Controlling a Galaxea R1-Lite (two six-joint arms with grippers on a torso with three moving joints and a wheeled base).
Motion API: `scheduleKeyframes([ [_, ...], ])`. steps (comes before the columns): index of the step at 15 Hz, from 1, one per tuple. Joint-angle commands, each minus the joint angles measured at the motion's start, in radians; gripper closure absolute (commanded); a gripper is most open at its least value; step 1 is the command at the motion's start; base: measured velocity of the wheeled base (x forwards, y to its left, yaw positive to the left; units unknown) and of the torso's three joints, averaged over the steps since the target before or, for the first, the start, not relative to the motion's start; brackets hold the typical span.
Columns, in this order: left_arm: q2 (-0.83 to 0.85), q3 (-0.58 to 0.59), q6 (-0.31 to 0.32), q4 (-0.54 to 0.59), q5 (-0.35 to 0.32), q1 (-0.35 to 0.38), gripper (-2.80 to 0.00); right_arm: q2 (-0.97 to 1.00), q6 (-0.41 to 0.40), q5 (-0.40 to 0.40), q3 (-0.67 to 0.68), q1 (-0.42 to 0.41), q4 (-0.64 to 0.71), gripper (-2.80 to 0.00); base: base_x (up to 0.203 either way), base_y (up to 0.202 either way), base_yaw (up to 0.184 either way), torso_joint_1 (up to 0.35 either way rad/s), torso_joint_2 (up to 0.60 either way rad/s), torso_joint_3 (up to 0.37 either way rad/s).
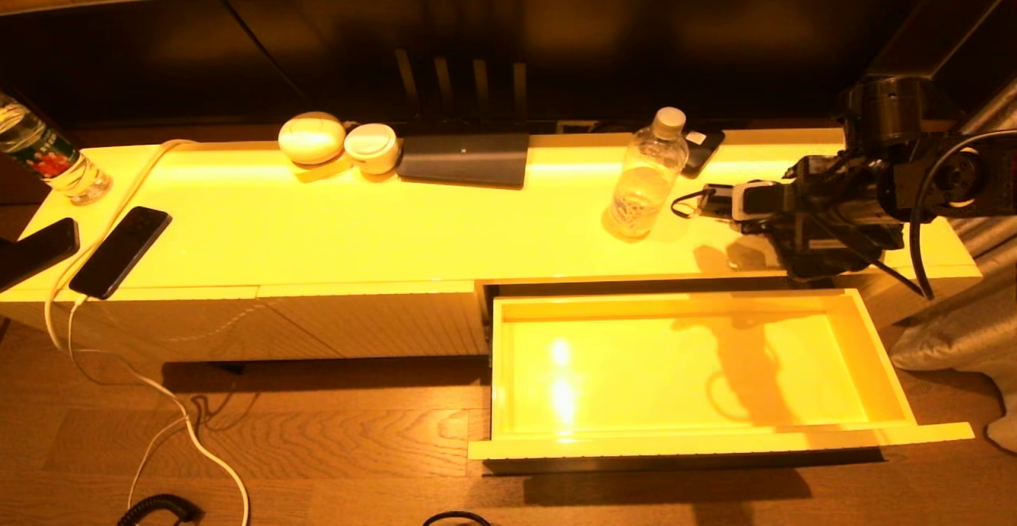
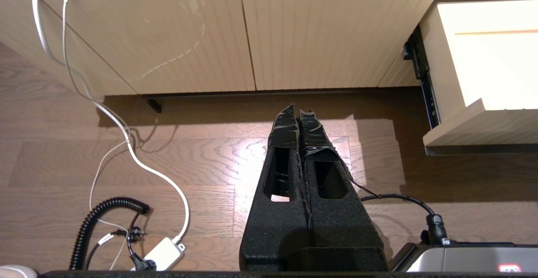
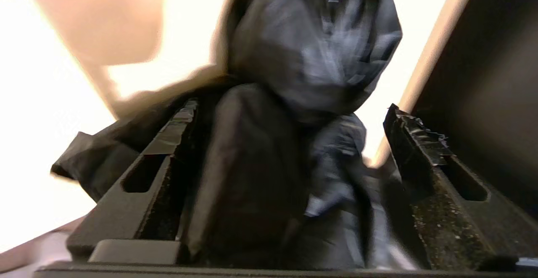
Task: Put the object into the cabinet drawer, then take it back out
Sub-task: Put the umbrella in the drawer
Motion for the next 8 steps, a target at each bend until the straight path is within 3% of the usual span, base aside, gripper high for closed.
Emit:
scheduleKeyframes([
  [1,0.0,0.002,0.0,0.0,0.001,0.0,0.0,0.047,0.045,-0.001,-0.075,0.0,0.07,-2.8,0.0,0.0,0.0,0.0,0.0,0.0],
  [5,0.0,0.002,0.0,0.0,0.001,0.0,0.0,0.111,0.132,-0.001,-0.236,0.0,0.169,-2.8,0.0,0.0,0.0,0.0,0.0,0.0],
  [8,0.0,0.003,0.0,0.0,-0.001,0.0,0.0,0.144,0.142,0.001,-0.299,-0.013,0.17,-2.8,0.0,0.0,0.0,0.0,0.0,0.0],
])
